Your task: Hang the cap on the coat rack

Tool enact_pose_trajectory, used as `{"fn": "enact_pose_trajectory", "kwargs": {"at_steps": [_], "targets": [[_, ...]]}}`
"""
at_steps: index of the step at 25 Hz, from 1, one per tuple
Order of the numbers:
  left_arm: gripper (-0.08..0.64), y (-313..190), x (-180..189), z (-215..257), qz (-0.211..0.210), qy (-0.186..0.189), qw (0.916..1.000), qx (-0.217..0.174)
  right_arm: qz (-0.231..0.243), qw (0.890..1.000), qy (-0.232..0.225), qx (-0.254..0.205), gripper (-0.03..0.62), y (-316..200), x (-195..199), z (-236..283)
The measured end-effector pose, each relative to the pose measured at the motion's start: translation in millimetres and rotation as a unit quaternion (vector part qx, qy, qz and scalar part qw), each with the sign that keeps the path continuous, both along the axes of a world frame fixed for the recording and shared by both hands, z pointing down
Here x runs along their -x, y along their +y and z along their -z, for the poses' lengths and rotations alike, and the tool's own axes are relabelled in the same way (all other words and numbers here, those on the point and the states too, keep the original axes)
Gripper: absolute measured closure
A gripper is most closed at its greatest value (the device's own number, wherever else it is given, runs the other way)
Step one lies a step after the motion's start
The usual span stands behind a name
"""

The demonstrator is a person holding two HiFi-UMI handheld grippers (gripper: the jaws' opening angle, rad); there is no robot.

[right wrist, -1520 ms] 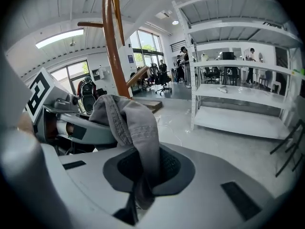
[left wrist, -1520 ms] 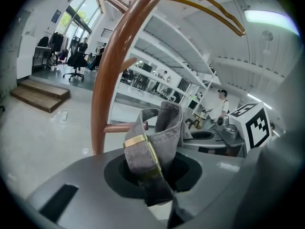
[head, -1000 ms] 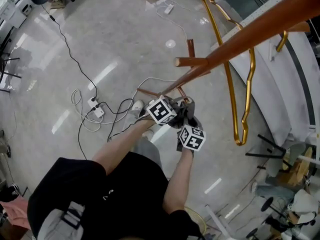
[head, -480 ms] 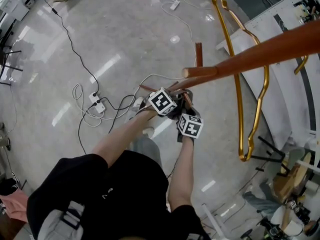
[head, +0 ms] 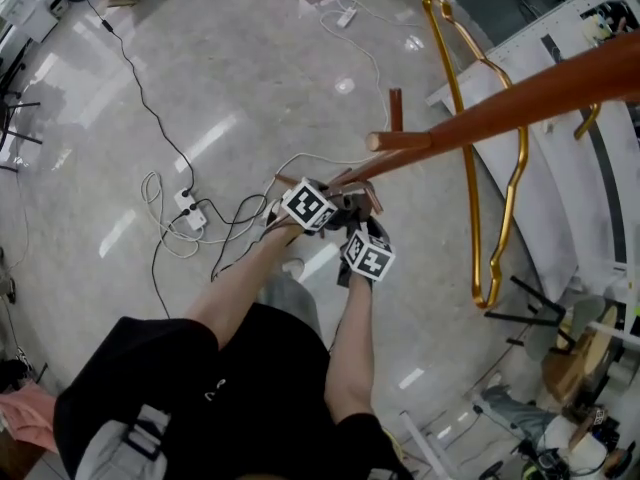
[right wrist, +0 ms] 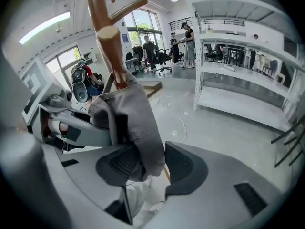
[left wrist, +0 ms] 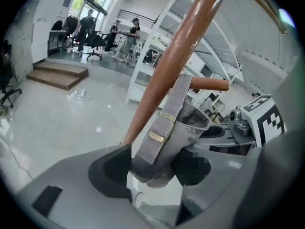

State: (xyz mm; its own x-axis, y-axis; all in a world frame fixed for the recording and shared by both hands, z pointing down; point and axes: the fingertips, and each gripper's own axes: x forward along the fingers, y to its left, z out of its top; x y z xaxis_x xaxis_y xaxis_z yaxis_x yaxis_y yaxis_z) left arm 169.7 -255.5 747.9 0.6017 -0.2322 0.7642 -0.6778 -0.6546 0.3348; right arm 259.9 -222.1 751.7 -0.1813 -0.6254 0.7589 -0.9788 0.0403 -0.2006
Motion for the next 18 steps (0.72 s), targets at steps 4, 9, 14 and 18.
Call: {"fn": "enact_pose_trajectory", "kwargs": {"at_steps": [4, 9, 14, 18], "targets": [[0.324, 6.7, 24.8, 12.5, 0.045, -0.017, 0.9983, -0.032, -0.040, 0.998, -0.032, -0.032, 0.437, 7.0, -1.9, 22.1], [0.324, 32.0, 23.1, 46.5, 0.088, 0.076, 0.9933, -0.007, -0.072, 0.992, -0.051, -0.087, 0.437, 15.4, -9.2, 69.5], [0.331, 13.6, 7.3, 132.4, 0.068, 0.142, 0.9812, -0.112, -0.077, 0.982, -0.022, -0.170, 0.464, 9.4, -30.9, 139.8], [0.417, 9.8, -4.1, 215.6, 0.060, 0.180, 0.9605, -0.204, -0.089, 0.965, -0.004, -0.248, 0.504, 13.5, -55.7, 213.9]]}}
